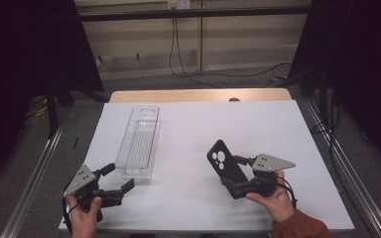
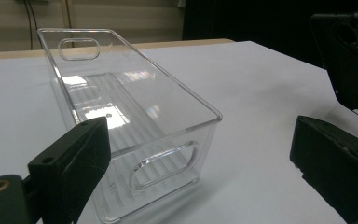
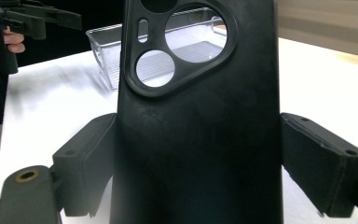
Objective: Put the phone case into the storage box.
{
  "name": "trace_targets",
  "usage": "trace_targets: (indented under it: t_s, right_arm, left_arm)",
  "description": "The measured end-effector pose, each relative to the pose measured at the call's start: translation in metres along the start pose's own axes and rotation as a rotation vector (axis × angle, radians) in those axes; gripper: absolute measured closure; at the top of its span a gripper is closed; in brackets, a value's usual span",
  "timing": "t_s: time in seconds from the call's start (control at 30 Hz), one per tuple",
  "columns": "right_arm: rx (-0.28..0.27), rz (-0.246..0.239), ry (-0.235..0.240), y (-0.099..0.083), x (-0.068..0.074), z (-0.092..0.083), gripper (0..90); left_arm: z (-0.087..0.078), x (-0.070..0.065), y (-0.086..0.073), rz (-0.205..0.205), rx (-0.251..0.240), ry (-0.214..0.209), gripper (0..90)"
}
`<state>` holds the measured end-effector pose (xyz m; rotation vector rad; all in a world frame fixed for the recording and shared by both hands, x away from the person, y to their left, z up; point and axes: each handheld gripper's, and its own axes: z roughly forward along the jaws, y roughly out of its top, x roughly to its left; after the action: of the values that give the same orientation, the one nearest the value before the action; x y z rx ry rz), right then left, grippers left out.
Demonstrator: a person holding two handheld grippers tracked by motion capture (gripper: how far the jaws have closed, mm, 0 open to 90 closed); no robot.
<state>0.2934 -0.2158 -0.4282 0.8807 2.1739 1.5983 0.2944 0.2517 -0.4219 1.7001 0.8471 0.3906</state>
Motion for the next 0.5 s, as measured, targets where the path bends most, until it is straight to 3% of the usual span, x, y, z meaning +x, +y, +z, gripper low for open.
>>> trace_targets:
  t_s: [0.5]
  right_arm:
    - [-0.002,-0.019,0.053,0.003,0.011,0.01,14.4]
  left_arm:
    - [0.01,-0.01,0.006,0.011,0.011,-0.135,4.2]
